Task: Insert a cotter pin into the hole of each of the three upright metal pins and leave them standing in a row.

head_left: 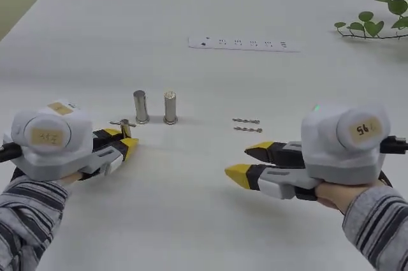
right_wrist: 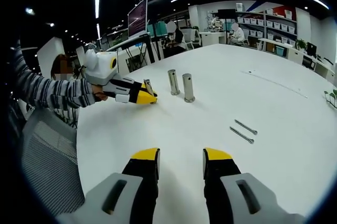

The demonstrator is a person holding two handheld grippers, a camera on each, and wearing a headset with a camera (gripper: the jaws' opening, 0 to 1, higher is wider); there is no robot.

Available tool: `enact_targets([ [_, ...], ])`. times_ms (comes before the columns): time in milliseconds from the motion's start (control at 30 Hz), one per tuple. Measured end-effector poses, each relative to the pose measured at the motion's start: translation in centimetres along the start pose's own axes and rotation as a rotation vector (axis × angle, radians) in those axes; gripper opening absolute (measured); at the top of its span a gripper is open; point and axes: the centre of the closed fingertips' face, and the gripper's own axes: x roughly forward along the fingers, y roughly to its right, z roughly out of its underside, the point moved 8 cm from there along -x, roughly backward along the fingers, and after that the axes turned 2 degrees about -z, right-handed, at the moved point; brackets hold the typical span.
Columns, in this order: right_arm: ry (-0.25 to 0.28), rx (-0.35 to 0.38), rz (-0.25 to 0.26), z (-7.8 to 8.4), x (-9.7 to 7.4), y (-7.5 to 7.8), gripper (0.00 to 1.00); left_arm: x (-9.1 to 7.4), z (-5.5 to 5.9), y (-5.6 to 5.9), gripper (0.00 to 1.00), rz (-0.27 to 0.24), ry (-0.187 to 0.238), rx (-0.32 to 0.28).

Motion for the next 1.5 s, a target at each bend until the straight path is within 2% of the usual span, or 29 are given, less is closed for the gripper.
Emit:
enact_targets([
  [367,-0.009,0.009,0.001,0.3,0.0,-0.1,0.29,0.1,0.1,-0.1,0.06,0.005,0.002,-0.02],
  [567,-0.006,0.01,0.0,0.3,-0.1,-0.2,0.29,0.3,0.5,0.0,0.07,-0.012,-0.034,0.002],
  [667,-0.004,0.011,0.0,0.3,-0.2,-0.2,0.29,0.2,0.6,0.1,0.1,-0.017,-0.039,0.0],
  [933,-0.008,0.015,0.001,0.4,-0.4,-0.2,0.3,-0.2,0.3,-0.1,0.14,-0.029,-0.019,-0.008],
  [1133,0.002,0.016,0.001,0.1,-0.6,-0.2,0.31,-0.4,0.1,0.2,0.23,-0.04,-0.016,-0.03],
  [1233,0.008,0.011,-0.002,-0.2,-0.6,-0.3,0.32,-1.0,-0.1,0.5,0.32,-0.048,-0.02,-0.048],
  [1500,0.044,-0.021,-0.006,-1.7,-0.3,-0.1,0.34,-2.7,-1.0,1.1,0.47,-0.063,0.015,-0.076],
])
